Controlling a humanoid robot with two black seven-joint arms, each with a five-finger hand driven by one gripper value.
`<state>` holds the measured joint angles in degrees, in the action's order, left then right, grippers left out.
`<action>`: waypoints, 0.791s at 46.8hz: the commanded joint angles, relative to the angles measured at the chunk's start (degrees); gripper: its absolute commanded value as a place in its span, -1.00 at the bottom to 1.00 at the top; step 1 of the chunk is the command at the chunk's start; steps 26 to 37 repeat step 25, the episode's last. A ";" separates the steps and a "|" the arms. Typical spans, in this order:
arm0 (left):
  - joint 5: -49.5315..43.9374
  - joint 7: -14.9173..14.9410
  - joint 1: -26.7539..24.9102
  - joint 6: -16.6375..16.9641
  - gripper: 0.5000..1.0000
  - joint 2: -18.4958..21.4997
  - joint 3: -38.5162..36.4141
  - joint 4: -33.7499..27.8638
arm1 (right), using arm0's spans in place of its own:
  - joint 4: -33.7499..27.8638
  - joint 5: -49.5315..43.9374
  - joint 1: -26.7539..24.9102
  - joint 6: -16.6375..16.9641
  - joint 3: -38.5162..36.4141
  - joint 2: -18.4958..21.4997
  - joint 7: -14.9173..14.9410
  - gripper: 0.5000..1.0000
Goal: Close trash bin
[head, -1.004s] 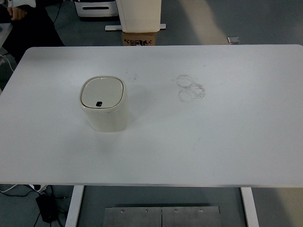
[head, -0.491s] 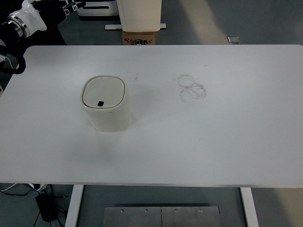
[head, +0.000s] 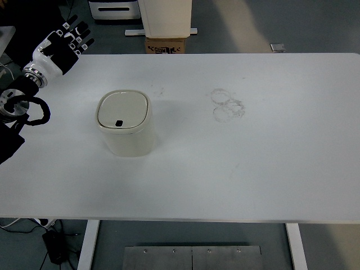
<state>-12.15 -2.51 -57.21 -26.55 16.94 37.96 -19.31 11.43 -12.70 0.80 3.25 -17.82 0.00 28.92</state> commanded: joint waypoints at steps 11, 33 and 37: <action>-2.09 -2.06 4.82 -0.52 1.00 -3.50 2.29 1.82 | 0.00 -0.05 -0.97 0.00 0.15 0.00 0.26 0.97; -2.44 -2.06 5.09 -0.52 1.00 -2.88 2.73 2.79 | 0.00 -0.22 -0.88 -0.09 0.06 0.00 0.44 0.97; -2.44 -2.06 5.09 -0.52 1.00 -2.88 2.73 2.79 | 0.00 -0.22 -0.88 -0.09 0.06 0.00 0.44 0.97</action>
